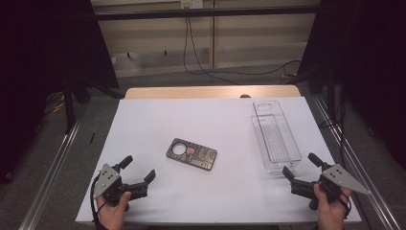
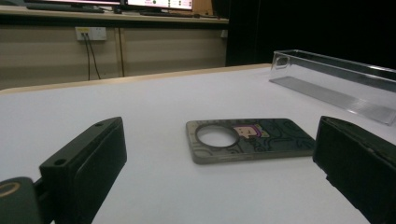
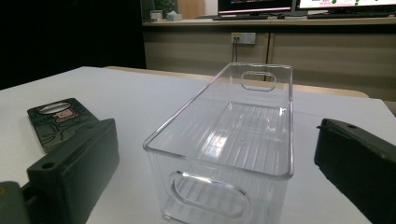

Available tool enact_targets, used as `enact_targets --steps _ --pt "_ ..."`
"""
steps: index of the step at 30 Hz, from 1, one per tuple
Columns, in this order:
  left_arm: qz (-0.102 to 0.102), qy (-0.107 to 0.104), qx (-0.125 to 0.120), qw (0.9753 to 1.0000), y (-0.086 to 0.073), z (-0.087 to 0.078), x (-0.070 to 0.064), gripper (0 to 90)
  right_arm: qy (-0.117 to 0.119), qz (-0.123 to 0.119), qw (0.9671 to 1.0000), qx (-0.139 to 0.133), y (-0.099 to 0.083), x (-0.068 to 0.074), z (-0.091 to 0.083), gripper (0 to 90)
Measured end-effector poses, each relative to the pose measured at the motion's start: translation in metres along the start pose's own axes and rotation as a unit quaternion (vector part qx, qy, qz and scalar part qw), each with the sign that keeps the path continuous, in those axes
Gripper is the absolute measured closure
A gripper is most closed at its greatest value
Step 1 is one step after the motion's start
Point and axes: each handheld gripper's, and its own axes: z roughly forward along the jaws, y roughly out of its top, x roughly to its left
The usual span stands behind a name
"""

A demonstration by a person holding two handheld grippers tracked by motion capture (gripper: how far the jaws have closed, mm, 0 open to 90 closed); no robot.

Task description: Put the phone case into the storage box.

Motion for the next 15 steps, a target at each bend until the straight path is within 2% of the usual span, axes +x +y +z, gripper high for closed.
enact_targets --steps 2,5,8,15 --pt "0.002 -0.002 0.000 1.0000 0.001 0.001 0.000 2.8 0.001 -0.002 1.0000 0.001 0.000 0.001 0.000 0.0" --pt "-0.009 -0.001 0.003 1.0000 0.003 0.005 -0.001 3.2 0.002 -0.001 1.0000 0.001 0.000 0.000 0.000 0.0" --pt "-0.004 -0.003 0.006 1.0000 0.004 0.008 -0.001 3.1 0.002 0.001 1.0000 0.001 0.000 -0.001 0.000 0.0" --pt "0.004 -0.026 0.001 0.9997 0.009 0.015 -0.007 3.1 0.002 0.002 1.0000 0.000 0.000 0.000 0.000 0.0"
